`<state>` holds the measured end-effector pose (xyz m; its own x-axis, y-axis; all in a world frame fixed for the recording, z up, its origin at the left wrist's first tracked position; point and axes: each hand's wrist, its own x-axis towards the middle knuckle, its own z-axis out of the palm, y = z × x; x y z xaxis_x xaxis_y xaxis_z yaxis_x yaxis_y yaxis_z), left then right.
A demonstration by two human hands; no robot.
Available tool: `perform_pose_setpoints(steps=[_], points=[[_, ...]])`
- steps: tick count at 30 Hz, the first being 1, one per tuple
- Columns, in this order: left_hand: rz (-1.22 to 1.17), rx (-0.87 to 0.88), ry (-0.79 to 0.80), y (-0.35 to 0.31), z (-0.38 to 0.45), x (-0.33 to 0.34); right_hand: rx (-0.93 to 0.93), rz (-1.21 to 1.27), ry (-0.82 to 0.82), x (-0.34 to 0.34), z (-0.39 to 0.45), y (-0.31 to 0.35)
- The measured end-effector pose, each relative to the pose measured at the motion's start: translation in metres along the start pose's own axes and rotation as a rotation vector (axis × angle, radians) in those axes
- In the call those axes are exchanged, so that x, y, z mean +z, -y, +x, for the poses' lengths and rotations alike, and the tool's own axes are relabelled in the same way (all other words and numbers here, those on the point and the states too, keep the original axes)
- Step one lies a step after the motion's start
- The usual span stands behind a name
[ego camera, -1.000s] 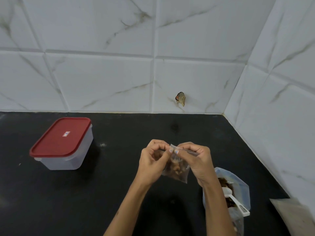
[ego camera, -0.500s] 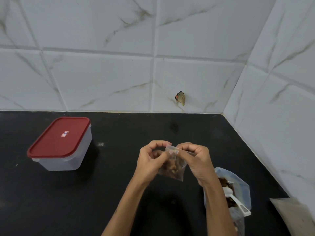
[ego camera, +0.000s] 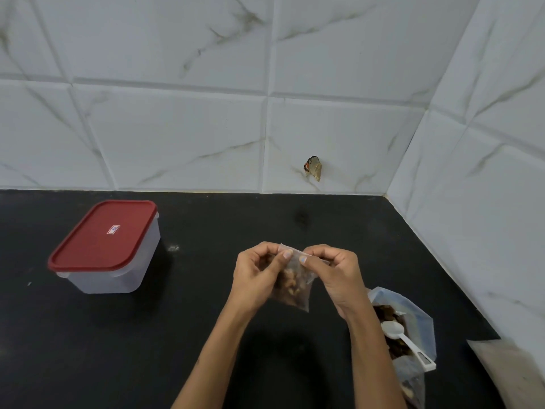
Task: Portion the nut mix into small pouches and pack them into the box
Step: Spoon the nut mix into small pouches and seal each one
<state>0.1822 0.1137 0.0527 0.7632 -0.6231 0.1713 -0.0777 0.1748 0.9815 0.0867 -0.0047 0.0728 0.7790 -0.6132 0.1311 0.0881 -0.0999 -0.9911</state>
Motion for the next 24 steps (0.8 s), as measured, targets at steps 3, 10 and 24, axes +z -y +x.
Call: perform_pose_setpoints(steps=[3, 10, 24], points=[[-0.014, -0.005, -0.002, 0.001, -0.001, -0.001, -0.01, -0.012, -0.003, 0.002, -0.001, 0.0], [-0.069, -0.022, -0.046, 0.0, 0.003, -0.014, 0.046, 0.064, -0.006, 0.002, -0.001, -0.002], [-0.041, -0.098, -0.089, 0.008, 0.012, -0.05, 0.074, 0.085, -0.034, 0.025, 0.011, -0.02]])
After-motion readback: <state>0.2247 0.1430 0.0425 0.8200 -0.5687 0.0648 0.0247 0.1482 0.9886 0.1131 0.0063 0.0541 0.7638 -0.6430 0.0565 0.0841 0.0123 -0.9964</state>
